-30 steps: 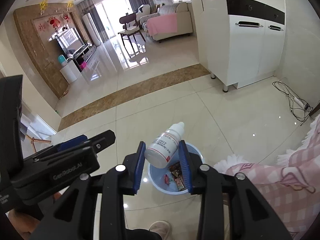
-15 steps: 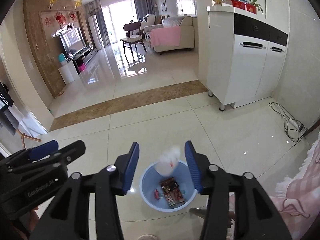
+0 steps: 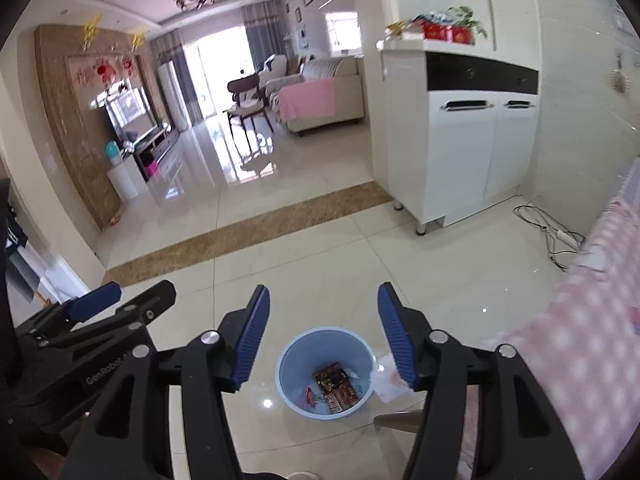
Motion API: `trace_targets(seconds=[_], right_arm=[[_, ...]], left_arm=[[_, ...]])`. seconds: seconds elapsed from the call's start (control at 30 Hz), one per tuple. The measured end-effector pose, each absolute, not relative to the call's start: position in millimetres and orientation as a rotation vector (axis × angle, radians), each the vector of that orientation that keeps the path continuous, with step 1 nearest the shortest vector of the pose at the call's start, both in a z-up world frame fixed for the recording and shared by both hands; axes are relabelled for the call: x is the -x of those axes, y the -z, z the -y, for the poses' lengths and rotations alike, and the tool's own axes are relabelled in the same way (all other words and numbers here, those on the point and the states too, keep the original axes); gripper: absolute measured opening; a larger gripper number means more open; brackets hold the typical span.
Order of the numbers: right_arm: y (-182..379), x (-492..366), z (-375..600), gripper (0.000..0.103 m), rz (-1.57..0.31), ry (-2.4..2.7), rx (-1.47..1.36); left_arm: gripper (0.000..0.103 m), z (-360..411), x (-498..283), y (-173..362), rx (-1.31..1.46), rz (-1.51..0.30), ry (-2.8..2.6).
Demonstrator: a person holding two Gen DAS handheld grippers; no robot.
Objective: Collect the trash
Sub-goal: 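Move both open tools back over the table toward the trash, then grasp the folded newspaper with the left tool while the right tool grasps the black snack bag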
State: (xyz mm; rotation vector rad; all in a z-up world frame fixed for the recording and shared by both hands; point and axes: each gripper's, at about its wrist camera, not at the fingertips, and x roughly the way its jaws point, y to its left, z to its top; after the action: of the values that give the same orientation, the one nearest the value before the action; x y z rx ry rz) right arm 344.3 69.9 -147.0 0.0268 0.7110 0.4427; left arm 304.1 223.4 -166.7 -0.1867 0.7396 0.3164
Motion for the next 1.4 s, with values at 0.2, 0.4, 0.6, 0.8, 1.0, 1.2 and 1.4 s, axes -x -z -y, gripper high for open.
trace_targets(seconds=[0.2,0.4,0.6,0.8,1.0,1.2,1.4], right_arm=[[114.3,-307.3,-19.2,0.060,-0.652,-0.402,-0.074],[93.7,-263.9,49.3,0.062,-0.610,-0.296,-0.118],[93.5,-214.1,132.8,0.063,-0.593,-0.133,-0.154],[103.0,-170.1,224.7,0.064,-0.589,0.066,-0.216],[110.0,-150.8,294.2,0.066,-0.582,0.220,-0.276],[120.9,-152.1,332.5,0.066,-0.590,0.279,-0.293],[116.8,-171.4,344.4,0.066,-0.594,0.315,-0.271]], left_arm=[[0.073,-183.4,-284.2,134.2,0.166,-0.687,-0.231],[0.075,-126.3,-263.1,110.3,0.151,-0.651,-0.084],[0.076,-47.2,-252.7,105.3,0.136,-0.679,0.125],[0.077,42.3,-248.3,103.5,0.086,-0.700,0.322],[0.081,118.9,-253.2,109.1,0.084,-0.703,0.477],[0.081,153.6,-276.0,122.6,0.113,-0.751,0.505],[0.081,175.4,-298.8,134.2,0.115,-0.768,0.486]])
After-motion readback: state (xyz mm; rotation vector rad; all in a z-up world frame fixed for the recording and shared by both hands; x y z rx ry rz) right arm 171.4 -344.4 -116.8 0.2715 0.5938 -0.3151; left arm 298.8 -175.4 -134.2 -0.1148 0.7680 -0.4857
